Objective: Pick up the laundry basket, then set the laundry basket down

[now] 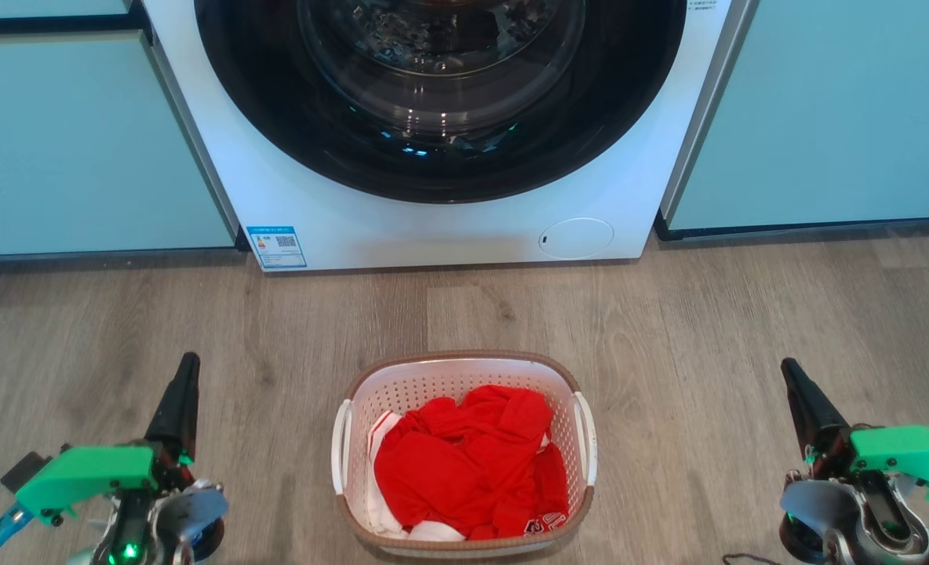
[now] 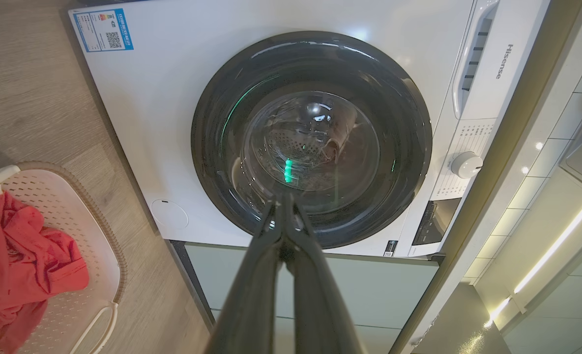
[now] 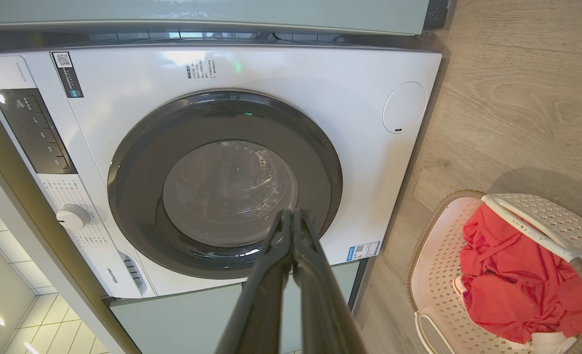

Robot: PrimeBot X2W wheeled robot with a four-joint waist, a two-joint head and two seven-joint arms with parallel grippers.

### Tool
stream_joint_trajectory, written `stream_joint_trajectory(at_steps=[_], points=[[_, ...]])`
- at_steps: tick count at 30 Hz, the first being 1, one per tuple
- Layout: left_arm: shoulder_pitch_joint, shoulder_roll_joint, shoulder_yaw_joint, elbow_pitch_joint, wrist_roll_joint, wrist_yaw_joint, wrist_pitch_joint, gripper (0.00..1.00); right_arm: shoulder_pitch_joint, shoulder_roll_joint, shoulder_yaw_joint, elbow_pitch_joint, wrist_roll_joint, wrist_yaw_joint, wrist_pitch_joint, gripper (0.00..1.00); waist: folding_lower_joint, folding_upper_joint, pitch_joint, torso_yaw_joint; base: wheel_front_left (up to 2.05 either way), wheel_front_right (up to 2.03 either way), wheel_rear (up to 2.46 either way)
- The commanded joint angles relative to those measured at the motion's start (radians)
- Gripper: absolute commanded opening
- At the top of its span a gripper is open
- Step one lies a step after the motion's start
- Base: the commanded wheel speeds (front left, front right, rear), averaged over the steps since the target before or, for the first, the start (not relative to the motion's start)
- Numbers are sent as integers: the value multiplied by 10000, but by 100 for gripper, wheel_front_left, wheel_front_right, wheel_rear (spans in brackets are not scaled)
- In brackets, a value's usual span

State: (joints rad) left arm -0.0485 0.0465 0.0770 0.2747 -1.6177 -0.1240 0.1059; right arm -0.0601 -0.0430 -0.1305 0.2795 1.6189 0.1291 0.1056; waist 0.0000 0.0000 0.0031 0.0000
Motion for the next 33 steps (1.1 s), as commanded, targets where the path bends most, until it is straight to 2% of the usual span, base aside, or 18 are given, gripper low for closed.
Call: stream_joint_trajectory(at_steps=[1, 33], points=[[-596, 41, 374, -296, 96, -67, 77, 0, -479, -79, 166, -347, -104, 16, 77, 0, 0, 0, 0, 0, 0, 0, 0], [-596, 40, 376, -296, 98, -67, 79, 0, -479, -76, 161, -347, -107, 16, 81, 0, 0, 0, 0, 0, 0, 0, 0]])
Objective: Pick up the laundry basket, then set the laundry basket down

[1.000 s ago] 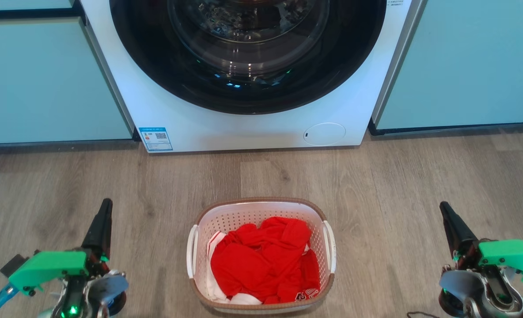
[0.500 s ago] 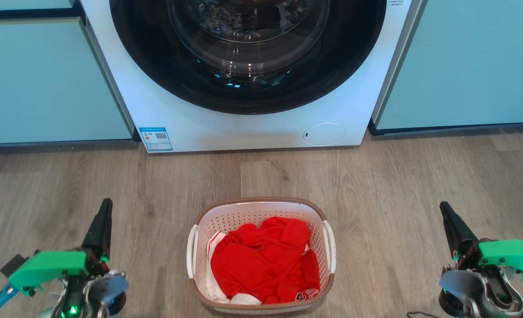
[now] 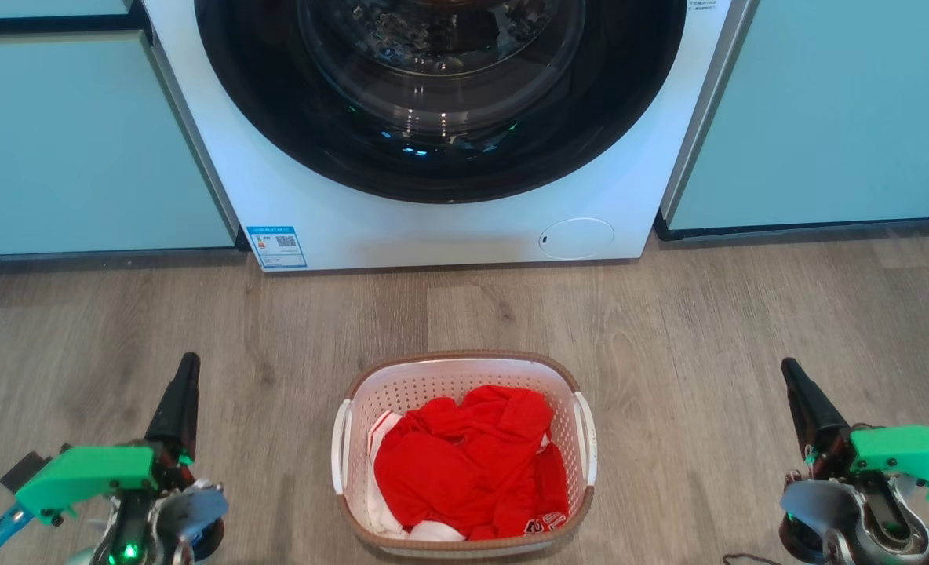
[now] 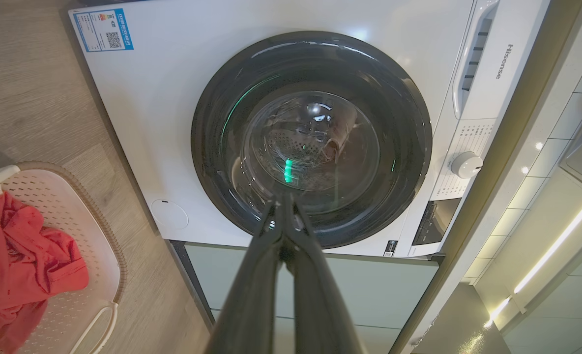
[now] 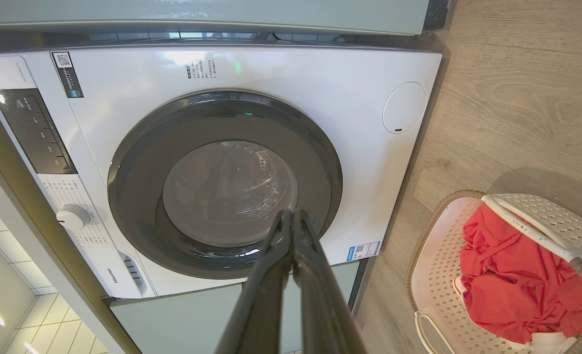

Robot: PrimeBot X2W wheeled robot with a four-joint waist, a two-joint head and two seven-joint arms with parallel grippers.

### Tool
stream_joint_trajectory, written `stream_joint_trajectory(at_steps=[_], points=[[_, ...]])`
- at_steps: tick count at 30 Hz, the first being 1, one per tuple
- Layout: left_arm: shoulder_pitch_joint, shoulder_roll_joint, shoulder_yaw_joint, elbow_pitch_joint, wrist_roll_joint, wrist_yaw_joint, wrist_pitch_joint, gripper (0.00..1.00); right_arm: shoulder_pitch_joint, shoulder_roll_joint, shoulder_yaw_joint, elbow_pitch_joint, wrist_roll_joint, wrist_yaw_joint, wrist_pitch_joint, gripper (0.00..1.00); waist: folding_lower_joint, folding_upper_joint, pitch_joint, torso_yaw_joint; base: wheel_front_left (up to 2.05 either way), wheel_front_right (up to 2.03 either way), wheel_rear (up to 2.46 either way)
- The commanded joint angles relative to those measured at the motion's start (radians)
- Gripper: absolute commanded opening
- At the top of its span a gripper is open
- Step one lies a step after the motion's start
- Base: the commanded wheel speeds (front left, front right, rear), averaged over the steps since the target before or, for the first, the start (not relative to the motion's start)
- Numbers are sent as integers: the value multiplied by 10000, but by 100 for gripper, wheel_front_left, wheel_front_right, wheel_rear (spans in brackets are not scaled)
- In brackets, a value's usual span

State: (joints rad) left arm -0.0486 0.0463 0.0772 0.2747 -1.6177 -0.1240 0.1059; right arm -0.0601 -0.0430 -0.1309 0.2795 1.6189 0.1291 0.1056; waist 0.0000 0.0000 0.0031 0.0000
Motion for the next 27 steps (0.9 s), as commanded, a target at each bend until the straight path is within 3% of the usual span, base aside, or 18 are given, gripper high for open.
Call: stream_joint_trajectory(at_steps=[1, 15, 16, 20, 27], points=[[-595, 41, 375, -296, 98, -67, 79, 0, -479, -76, 165, -347, -108, 16, 81, 0, 0, 0, 0, 0, 0, 0, 0], [-595, 41, 375, -296, 99, -67, 80, 0, -479, -75, 164, -347, -109, 16, 82, 0, 0, 0, 0, 0, 0, 0, 0], [-1, 0, 1, -1, 0, 0, -1, 100, -1, 2, -2, -1, -3, 0, -1, 100, 0, 0, 0, 0, 0, 0, 0], [329, -27, -40, 515, 2, 11, -12, 100, 268, 69, 34, 514, -5, 0, -20, 100, 0, 0, 2, -1, 0, 0, 0], [265, -23, -58, 433, 58, 7, -218, 100, 252, 61, 12, 358, -211, 1, -225, 100, 0, 0, -4, -19, 0, 0, 0]])
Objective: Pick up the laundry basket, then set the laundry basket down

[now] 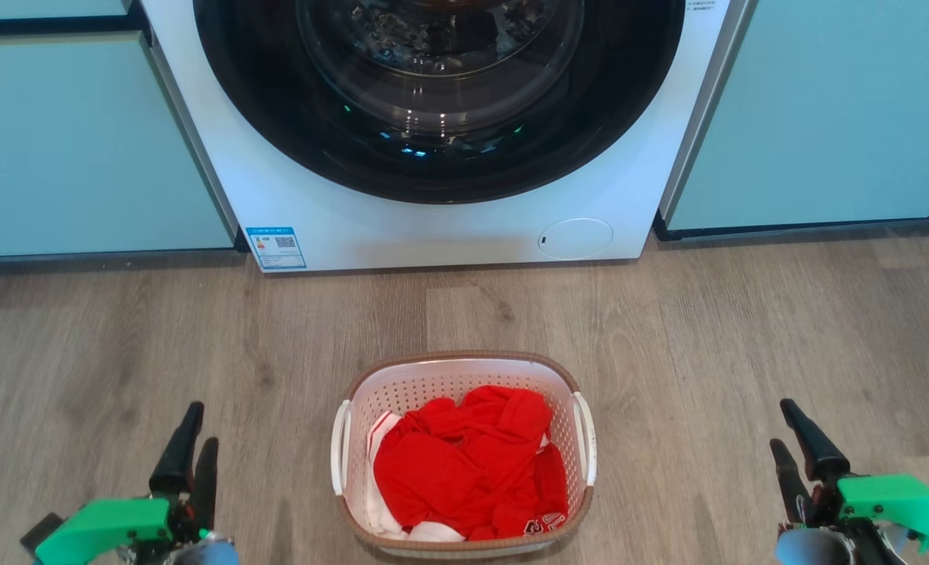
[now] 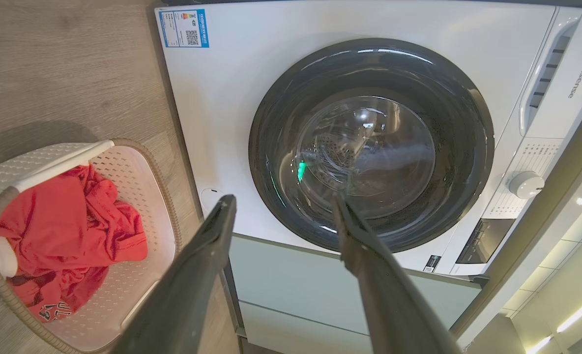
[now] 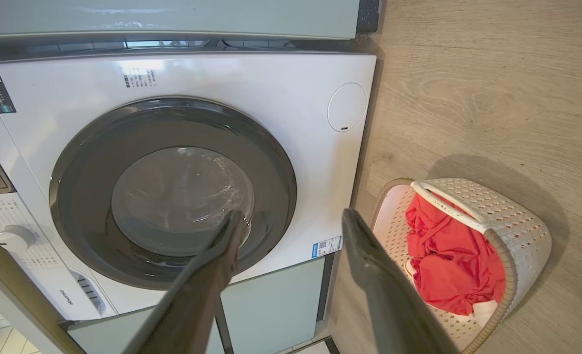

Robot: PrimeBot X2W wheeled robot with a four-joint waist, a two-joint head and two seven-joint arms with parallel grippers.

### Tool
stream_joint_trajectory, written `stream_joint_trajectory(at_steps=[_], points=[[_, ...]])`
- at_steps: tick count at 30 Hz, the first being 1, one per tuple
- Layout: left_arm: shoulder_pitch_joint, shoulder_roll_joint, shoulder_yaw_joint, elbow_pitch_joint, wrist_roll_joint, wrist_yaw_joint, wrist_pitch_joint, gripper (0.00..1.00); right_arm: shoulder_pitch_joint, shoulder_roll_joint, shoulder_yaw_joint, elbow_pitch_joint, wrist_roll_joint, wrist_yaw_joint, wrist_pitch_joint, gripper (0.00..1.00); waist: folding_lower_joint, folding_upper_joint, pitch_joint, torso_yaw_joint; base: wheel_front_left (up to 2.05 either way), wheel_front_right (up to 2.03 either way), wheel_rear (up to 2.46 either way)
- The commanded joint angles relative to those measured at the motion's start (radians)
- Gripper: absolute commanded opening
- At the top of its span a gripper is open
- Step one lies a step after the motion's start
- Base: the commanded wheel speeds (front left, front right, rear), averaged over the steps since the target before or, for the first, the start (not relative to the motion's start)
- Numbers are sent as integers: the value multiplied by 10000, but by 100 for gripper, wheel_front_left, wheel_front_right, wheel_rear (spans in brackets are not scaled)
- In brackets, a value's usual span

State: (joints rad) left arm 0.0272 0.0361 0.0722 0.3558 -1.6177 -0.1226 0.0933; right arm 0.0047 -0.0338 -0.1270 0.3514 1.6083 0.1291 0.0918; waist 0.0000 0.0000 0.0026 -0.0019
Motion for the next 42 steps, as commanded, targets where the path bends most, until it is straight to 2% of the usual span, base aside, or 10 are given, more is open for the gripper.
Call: stream_joint_trajectory(at_steps=[1, 11, 18, 33, 42], points=[[-500, 79, -7, -389, 62, -7, -119, 100, -400, -33, -33, -378, -137, 1, -115, 100, 0, 0, -1, -4, 0, 0, 0], [-617, 84, 136, -481, 370, -13, -413, 100, -480, -44, -179, -583, -718, 2, -408, 100, 0, 0, -16, -27, 0, 0, 0], [-712, 88, 303, -683, 689, -18, -619, 100, -618, -52, -334, -987, -1613, 3, -613, 100, 0, 0, -33, -43, 0, 0, 0], [-884, 96, 565, -1507, 2190, -27, -1058, 100, -951, -68, -108, -2239, -4538, 5, -1051, 100, 0, 0, -40, -39, 0, 0, 0], [-1048, 101, 861, -2115, 3479, -28, -1323, 100, -1190, -113, 330, -2968, -6600, 6, -1314, 100, 0, 0, 3, -1, 0, 0, 0]])
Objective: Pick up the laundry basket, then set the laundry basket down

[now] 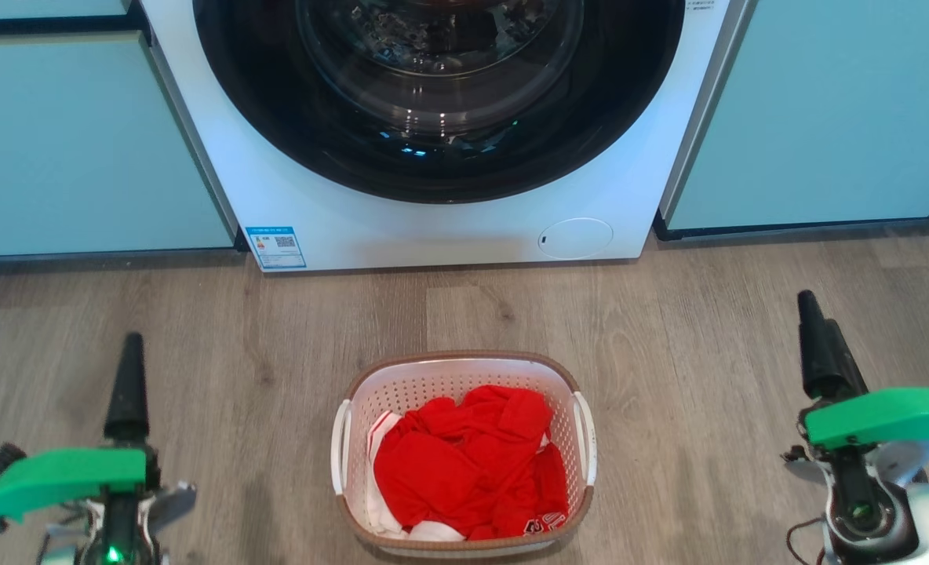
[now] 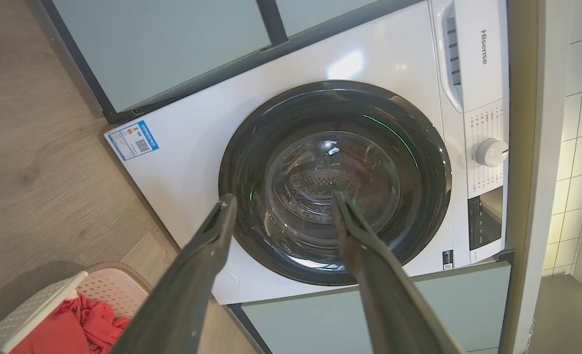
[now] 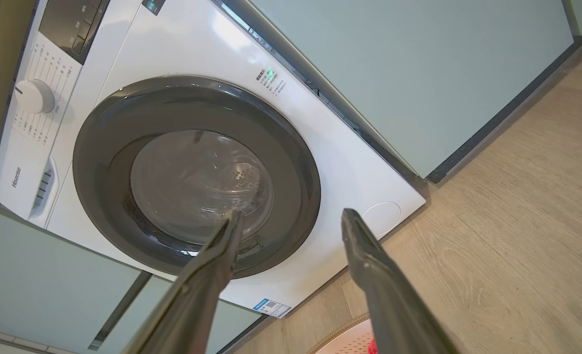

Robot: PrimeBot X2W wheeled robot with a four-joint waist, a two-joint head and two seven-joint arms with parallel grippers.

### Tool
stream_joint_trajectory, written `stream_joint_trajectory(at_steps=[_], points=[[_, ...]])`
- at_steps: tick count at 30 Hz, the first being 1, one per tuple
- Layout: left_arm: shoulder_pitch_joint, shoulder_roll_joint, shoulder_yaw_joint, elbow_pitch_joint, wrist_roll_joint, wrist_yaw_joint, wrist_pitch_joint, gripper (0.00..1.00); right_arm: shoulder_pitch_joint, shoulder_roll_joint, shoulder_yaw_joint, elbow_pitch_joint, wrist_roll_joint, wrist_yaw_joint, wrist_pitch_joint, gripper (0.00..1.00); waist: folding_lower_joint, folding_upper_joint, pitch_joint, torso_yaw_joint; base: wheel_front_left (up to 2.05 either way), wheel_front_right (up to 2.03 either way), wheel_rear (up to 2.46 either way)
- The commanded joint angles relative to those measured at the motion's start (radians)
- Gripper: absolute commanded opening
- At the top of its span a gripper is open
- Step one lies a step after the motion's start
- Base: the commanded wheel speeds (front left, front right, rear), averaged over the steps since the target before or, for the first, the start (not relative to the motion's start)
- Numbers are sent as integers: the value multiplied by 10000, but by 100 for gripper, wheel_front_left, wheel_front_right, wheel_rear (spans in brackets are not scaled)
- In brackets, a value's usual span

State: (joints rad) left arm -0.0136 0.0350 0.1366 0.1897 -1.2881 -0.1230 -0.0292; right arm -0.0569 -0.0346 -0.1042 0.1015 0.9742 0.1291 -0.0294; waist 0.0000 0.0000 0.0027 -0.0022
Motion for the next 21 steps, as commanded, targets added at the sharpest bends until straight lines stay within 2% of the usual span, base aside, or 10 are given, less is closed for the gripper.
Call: stream_joint_trajectory(at_steps=[1, 6, 10, 16, 21], points=[[-668, 113, 255, -526, 337, 2, -127, 100, -598, -135, 158, -545, -477, 6, -132, 100, 0, 0, 8, 7, 0, 0, 0], [-780, 115, 249, -1116, 1317, 320, -274, 100, -721, -255, 407, -917, -1502, 7, -278, 100, 0, 0, 43, 22, 0, 0, 0], [-778, 118, -144, -1642, 2356, 691, -391, 100, -803, -376, 654, -1130, -2333, 7, -395, 100, 0, 0, 64, 22, 0, 0, 0], [-749, 121, -1106, -2232, 4304, 1432, -568, 100, -901, -559, 1085, -1421, -3579, 8, -571, 100, 0, 0, 83, -3, 0, 0, 0], [-757, 123, -1946, -2318, 5886, 2219, -713, 100, -938, -650, 1382, -1612, -4457, 9, -717, 100, 0, 0, 69, -36, 0, 0, 0]])
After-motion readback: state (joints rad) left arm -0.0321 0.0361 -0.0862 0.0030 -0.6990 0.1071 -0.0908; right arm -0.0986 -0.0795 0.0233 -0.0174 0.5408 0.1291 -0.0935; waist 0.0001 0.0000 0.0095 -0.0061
